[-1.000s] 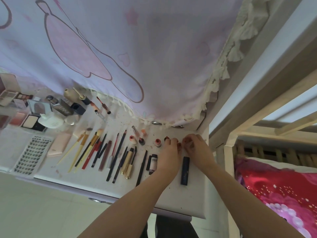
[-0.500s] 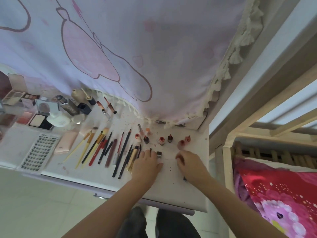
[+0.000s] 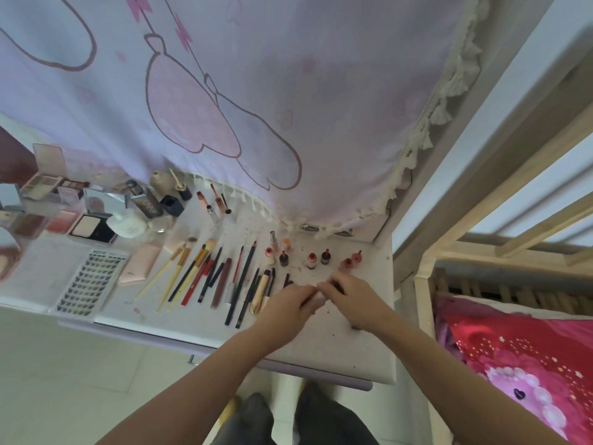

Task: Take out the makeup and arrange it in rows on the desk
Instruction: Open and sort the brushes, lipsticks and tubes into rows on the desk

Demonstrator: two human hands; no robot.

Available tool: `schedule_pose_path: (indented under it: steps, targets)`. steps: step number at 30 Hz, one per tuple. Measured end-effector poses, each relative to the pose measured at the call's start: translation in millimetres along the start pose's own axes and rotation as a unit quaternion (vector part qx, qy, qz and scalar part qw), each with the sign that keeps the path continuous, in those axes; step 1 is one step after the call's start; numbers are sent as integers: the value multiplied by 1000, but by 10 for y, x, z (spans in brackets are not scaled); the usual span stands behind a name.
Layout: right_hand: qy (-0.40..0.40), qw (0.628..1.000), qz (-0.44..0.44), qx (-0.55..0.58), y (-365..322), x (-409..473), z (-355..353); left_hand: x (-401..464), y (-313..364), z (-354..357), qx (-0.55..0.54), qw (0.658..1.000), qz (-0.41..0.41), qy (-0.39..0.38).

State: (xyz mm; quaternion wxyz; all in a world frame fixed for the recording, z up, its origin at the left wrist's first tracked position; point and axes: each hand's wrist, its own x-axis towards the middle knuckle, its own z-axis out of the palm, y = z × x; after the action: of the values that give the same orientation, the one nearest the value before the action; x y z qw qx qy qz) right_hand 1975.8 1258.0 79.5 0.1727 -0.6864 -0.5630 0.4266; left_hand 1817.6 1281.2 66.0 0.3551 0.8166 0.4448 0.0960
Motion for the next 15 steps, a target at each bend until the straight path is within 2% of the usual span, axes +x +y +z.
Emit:
schedule_pose_path:
  steps: [3,6,11,15]
  targets:
    - [-68,996,-52,13,-25,-133,-127,-9,58,-168,-21,998,20,-64]
    - [-135,990,-31,37,-108,-197,-259,-50,74,-248,3,997,40,-62]
    - [-119,992,9,-44,-197,-191,-286,-91,58,-264,39,996,72,-41]
    - [-157,987,9,3,-174,-244,-273,-100,16,-271,37,995,71,-58]
